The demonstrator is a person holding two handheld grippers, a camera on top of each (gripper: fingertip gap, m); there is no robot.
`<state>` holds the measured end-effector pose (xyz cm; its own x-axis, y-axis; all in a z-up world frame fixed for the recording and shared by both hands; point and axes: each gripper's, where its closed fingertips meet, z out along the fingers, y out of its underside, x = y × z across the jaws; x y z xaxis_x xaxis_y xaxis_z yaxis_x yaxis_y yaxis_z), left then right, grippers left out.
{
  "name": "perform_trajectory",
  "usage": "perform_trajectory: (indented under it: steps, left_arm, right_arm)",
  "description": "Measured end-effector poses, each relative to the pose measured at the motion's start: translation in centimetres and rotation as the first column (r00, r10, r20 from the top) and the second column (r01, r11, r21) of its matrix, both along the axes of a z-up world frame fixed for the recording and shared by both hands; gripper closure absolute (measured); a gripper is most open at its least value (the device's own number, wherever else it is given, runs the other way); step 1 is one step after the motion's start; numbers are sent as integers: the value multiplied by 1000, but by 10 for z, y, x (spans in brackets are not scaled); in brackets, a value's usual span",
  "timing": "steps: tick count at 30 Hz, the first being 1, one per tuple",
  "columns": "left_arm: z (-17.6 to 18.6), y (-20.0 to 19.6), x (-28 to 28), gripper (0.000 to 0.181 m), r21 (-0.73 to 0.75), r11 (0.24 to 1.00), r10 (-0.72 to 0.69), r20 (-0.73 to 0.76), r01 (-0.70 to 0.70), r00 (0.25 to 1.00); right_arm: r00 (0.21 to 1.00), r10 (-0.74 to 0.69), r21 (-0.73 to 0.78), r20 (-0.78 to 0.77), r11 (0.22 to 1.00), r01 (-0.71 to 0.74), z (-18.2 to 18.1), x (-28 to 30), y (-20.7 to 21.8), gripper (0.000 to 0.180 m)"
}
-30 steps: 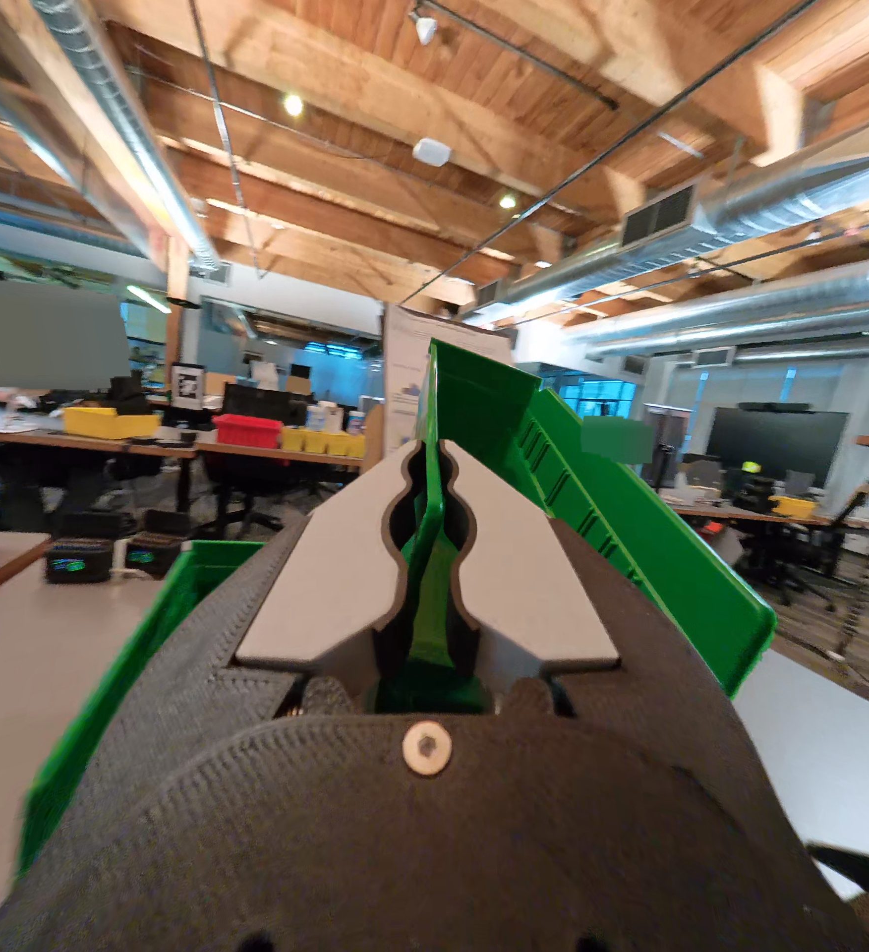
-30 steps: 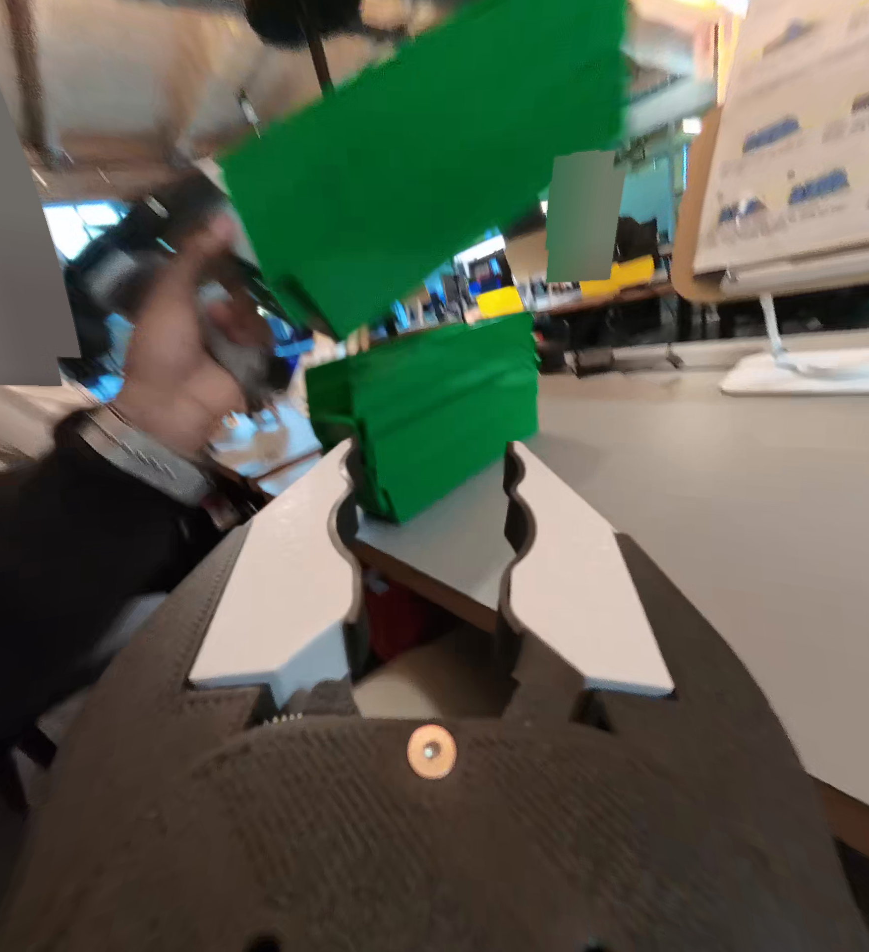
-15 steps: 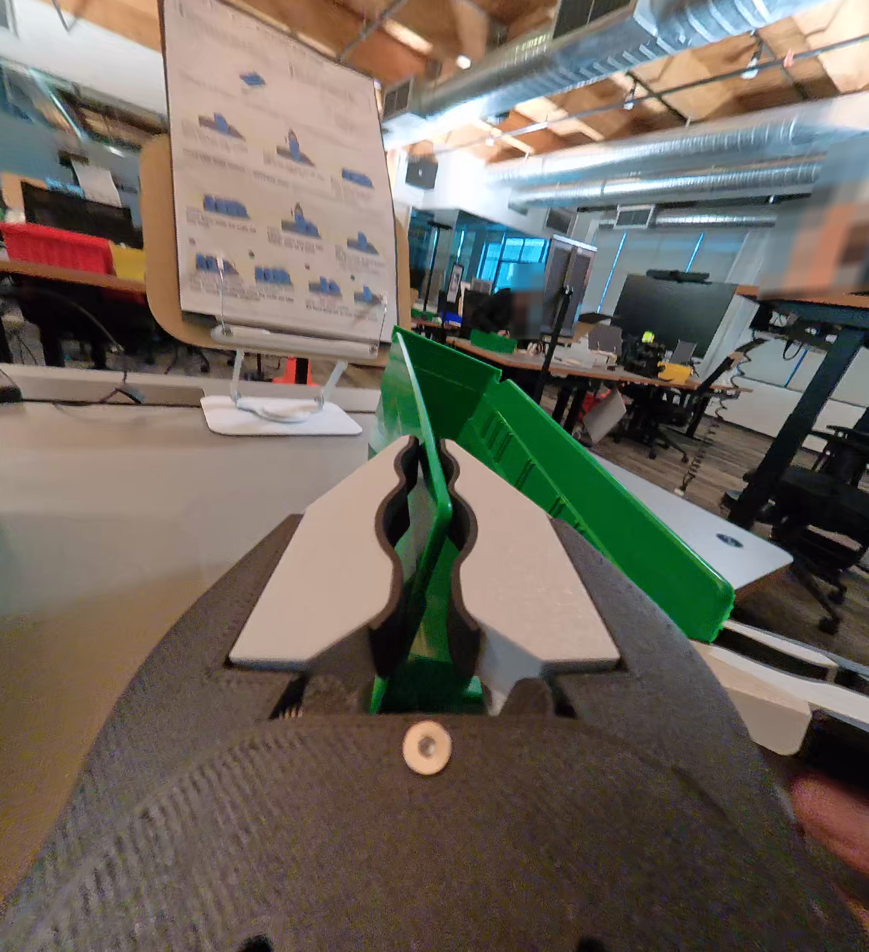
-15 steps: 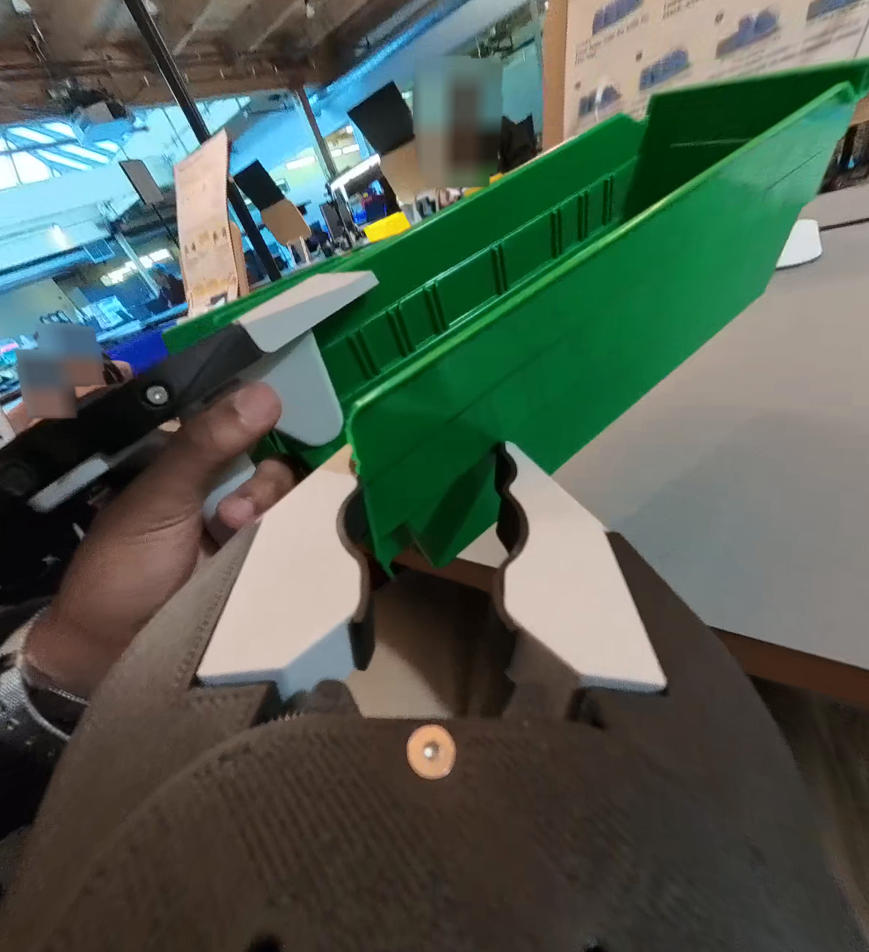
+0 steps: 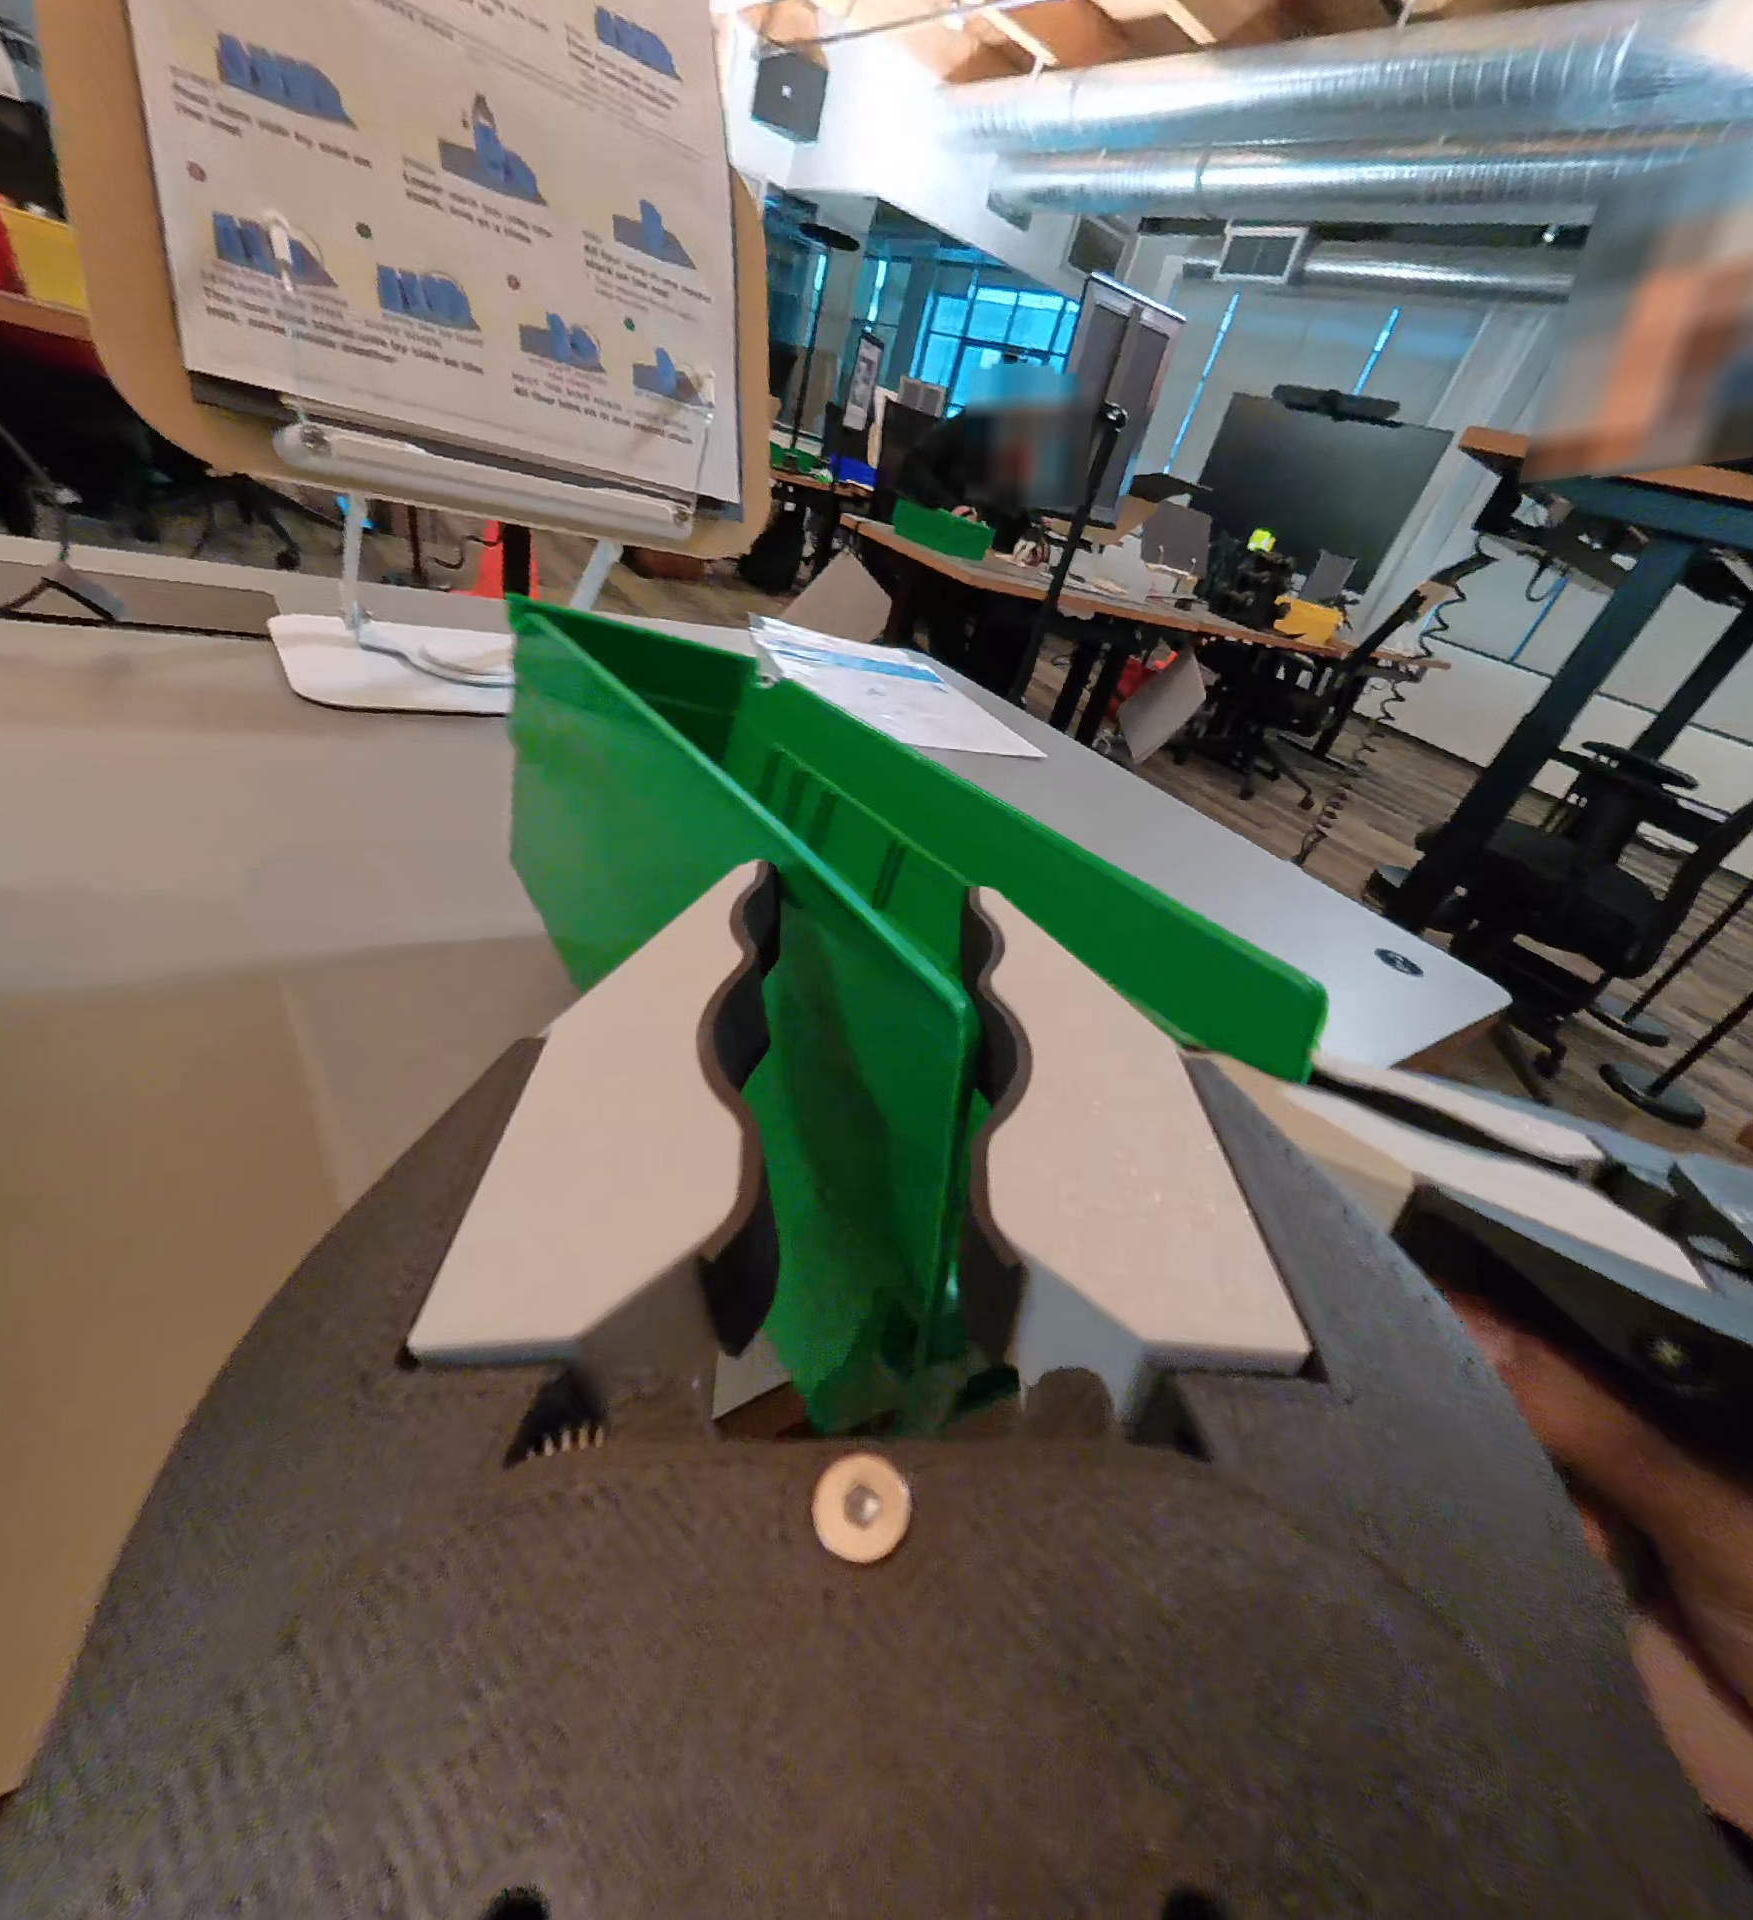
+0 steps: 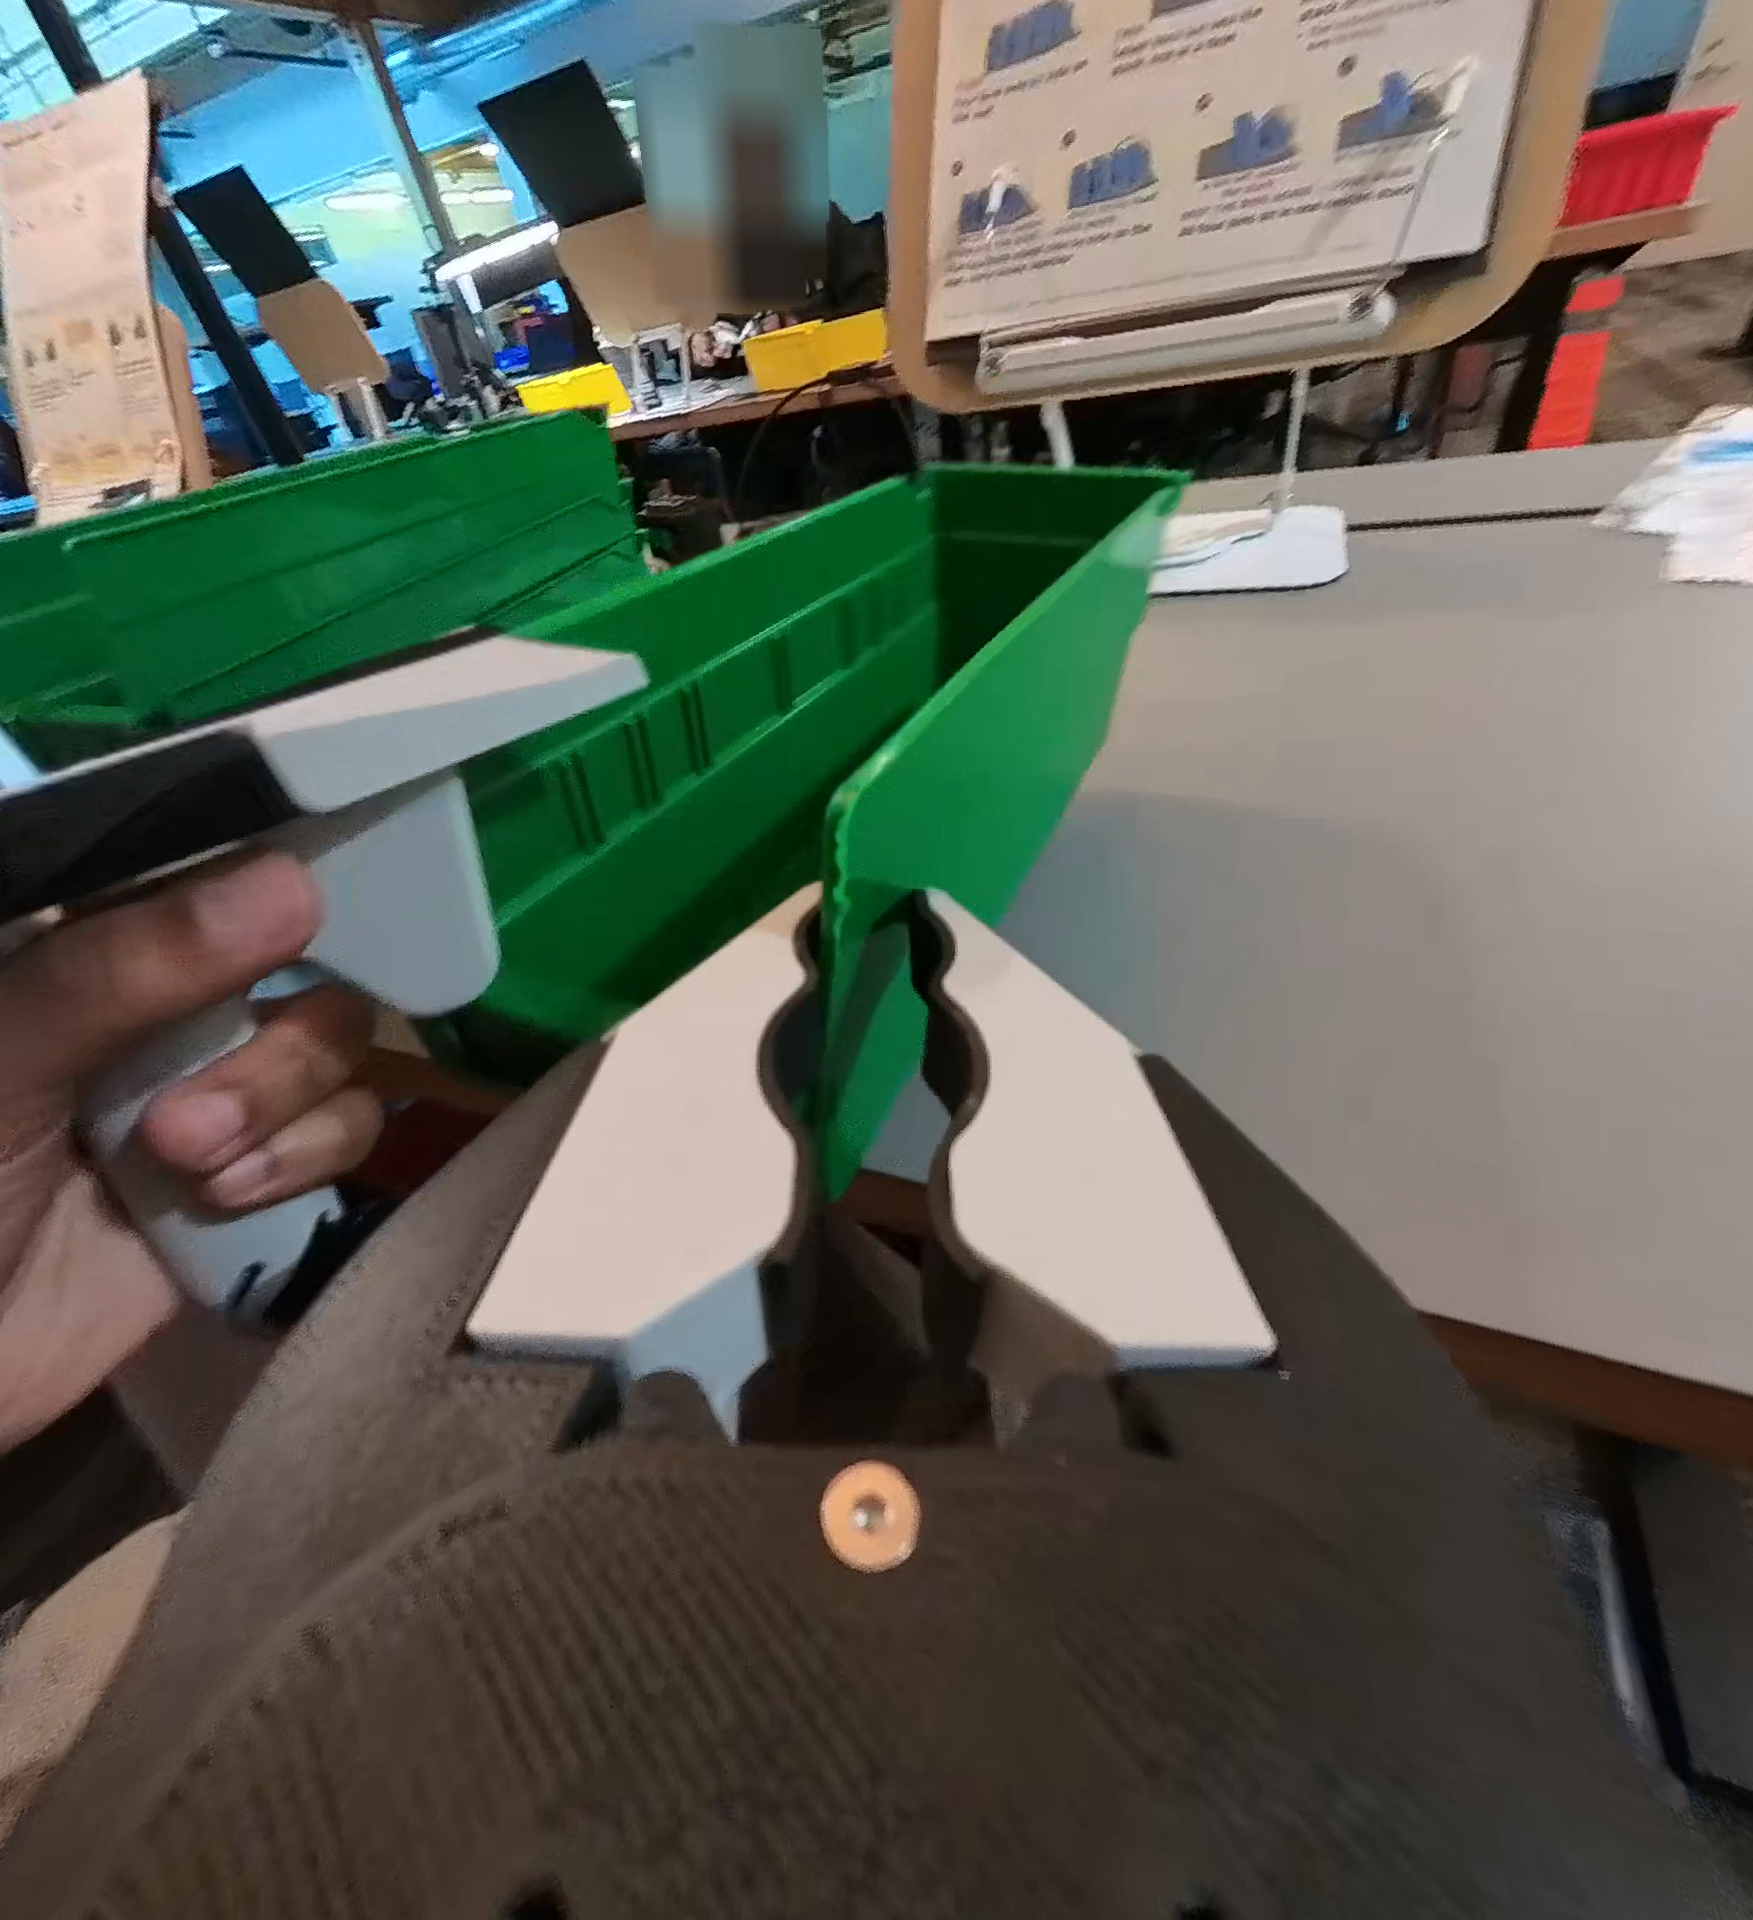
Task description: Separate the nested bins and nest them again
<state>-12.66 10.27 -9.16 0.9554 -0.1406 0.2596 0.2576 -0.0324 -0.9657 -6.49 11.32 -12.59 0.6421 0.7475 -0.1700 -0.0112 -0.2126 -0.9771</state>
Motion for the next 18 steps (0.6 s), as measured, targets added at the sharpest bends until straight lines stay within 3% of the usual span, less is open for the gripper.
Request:
perform_trajectory:
  steps: [6, 10, 15, 18]
  left_arm:
    - [5, -8, 45, 129, 20, 985, -170, -55, 171, 984]
    - [4, -15, 65, 147, 27, 964, -263, -41, 264, 964]
    - [-3, -17, 64, 146, 7, 965, -261, -8, 261, 965]
    - [-16, -20, 75, 146, -41, 952, -303, 27, 304, 953]
  right_arm:
    - [990, -131, 26, -50, 991, 132, 10, 41, 35, 178]
    - [981, -190, 108, -43, 975, 194, 24, 70, 58, 179]
    - [949, -306, 195, -76, 929, 315, 42, 143, 120, 179]
    - [926, -363, 120, -98, 920, 373, 29, 189, 161, 178]
